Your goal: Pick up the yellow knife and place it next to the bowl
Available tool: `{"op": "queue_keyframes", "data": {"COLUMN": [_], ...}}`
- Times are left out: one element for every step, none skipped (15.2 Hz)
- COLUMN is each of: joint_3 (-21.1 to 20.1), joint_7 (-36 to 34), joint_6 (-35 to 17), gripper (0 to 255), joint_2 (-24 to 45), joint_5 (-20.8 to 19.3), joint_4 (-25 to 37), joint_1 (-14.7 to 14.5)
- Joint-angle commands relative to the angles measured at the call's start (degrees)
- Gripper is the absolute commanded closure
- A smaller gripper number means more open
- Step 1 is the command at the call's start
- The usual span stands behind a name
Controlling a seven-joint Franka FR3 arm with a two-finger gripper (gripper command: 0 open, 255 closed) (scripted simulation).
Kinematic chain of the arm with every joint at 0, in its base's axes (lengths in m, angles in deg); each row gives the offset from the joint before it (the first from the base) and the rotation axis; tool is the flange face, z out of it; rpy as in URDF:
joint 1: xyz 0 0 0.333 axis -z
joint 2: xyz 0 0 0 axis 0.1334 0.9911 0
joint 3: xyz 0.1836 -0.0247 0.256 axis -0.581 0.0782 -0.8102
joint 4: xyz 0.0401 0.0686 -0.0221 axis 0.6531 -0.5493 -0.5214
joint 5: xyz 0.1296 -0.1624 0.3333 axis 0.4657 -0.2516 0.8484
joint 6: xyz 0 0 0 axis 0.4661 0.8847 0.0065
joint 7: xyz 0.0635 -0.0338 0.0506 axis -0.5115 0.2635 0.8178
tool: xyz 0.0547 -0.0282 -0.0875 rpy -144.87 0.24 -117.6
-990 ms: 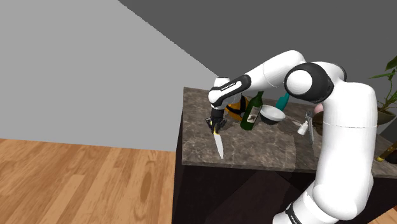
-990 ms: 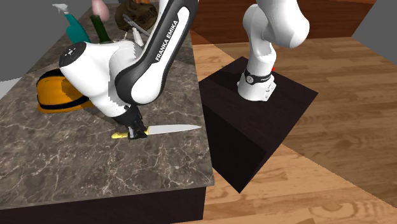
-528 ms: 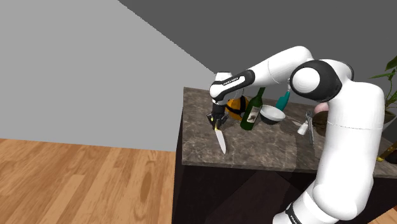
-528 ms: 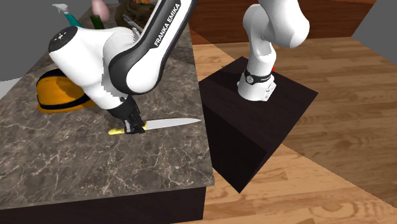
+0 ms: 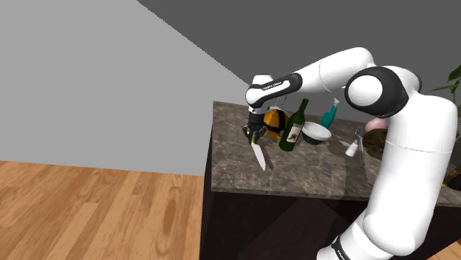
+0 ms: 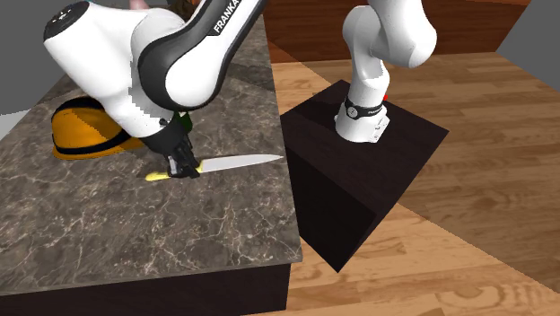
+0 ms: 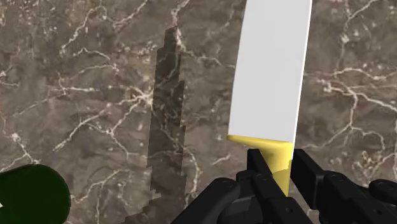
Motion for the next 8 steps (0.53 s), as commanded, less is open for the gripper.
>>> {"op": "queue_keyframes", "data": {"joint_3": [0.0,0.02,0.03,0.05,0.07,0.08,0.1,0.11], "joint_7": [-0.2,-0.23,-0.26,-0.29,-0.31,-0.34,-0.36,-0.39], "joint_6": [1.26,1.91,2.56,3.22,3.87,4.53,5.2,5.86], "gripper": [255,255,255,255,255,255,255,255], "joint_2": [-0.98,-1.36,-1.74,-2.11,-2.47,-2.81,-3.15,-3.48], "joint_5": [-0.11,-0.16,-0.21,-0.25,-0.3,-0.34,-0.38,-0.42], "joint_4": [0.27,0.53,0.81,1.09,1.39,1.71,2.04,2.38], "joint_1": [-0.13,-0.14,-0.15,-0.16,-0.17,-0.19,-0.2,-0.2]}}
